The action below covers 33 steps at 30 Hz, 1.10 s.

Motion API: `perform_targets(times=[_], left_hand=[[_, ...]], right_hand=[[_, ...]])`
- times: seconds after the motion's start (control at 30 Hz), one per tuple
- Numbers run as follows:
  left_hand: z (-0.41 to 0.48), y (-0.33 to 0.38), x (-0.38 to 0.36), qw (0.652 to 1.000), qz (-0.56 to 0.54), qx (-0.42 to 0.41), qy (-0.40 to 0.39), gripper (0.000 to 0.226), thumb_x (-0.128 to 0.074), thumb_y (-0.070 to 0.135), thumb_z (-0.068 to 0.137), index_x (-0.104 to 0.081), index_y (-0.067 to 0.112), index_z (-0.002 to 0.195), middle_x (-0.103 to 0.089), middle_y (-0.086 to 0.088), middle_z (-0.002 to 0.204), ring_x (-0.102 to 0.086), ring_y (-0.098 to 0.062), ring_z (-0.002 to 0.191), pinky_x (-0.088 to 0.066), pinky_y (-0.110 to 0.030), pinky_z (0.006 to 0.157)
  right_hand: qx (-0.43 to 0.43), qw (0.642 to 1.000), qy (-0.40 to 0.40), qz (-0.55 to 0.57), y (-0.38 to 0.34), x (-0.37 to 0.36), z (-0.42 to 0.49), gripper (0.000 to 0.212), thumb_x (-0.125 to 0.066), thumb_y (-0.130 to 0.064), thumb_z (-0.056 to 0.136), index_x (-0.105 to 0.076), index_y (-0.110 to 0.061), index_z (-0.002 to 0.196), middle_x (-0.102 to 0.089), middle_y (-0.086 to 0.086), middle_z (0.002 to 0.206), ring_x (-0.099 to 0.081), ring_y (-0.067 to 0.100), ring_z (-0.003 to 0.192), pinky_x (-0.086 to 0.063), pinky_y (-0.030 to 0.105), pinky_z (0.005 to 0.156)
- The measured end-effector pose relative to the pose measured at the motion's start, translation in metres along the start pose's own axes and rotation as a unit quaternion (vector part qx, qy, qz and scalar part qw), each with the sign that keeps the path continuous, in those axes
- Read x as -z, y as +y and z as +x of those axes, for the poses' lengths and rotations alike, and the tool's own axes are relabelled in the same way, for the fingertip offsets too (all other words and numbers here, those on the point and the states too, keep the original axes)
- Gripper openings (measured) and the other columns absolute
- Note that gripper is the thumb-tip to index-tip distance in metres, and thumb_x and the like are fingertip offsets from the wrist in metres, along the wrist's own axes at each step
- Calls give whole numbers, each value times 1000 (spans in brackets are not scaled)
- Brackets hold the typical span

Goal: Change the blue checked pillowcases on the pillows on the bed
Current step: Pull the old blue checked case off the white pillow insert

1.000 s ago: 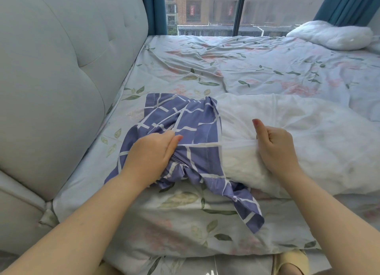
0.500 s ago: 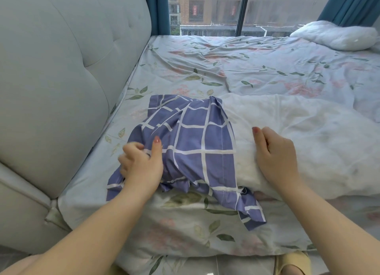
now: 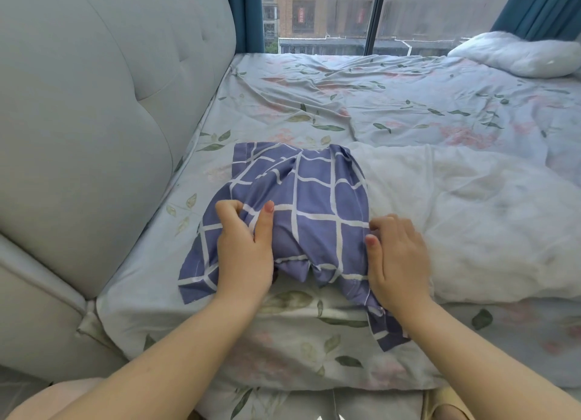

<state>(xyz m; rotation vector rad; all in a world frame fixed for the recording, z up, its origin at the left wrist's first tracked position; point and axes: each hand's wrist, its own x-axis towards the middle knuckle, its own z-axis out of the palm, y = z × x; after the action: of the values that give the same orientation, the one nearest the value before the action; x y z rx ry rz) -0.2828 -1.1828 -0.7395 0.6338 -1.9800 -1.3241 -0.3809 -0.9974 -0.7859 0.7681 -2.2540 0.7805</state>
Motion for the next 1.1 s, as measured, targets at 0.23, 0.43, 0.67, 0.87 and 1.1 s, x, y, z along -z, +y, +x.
perform_targets(times=[0.23, 0.43, 0.67, 0.87, 1.1], left_hand=[[23, 4, 16, 998, 45, -54, 9, 49, -40, 57, 92, -34, 13, 70, -37, 0, 61, -33, -10, 53, -31, -23, 52], [51, 4, 35, 997, 43, -60, 22, 53, -49, 38, 101, -42, -6, 72, -38, -10, 61, -37, -7, 43, -34, -14, 39], [63, -18, 48, 984, 168, -49, 20, 41, -48, 51, 96, -49, 12, 83, -52, -5, 88, -50, -30, 92, -33, -31, 75], [-2, 9, 22, 975, 174, -134, 24, 40, -41, 59, 88, -51, 22, 101, -43, 5, 105, -44, -22, 103, -29, -35, 89], [-20, -6, -17, 940, 272, -203, -26, 36, -38, 53, 94, -58, 23, 97, -52, 3, 103, -41, -24, 97, -39, -41, 81]], right_hand=[[-5, 1000, -19, -13, 8, 7, 17, 56, -5, -50, 103, -39, -17, 74, -31, -6, 52, -36, 29, 36, -22, 26, 45], [-17, 999, -29, -14, 17, 19, 34, 71, 3, -57, 99, -43, -12, 70, -33, 0, 48, -40, 30, 39, -29, 32, 45], [-16, 997, -59, -41, 7, 16, 30, 55, 0, -55, 99, -32, -20, 71, -22, -13, 48, -28, 22, 43, -21, 29, 46], [-40, 997, -56, -29, 6, 11, 33, 50, -7, -51, 99, -30, -21, 67, -24, -11, 47, -32, 25, 45, -24, 31, 49], [-70, 996, -45, 39, 1, 9, 35, 78, 2, -64, 95, -46, -11, 65, -48, 6, 51, -46, 33, 49, -36, 39, 50]])
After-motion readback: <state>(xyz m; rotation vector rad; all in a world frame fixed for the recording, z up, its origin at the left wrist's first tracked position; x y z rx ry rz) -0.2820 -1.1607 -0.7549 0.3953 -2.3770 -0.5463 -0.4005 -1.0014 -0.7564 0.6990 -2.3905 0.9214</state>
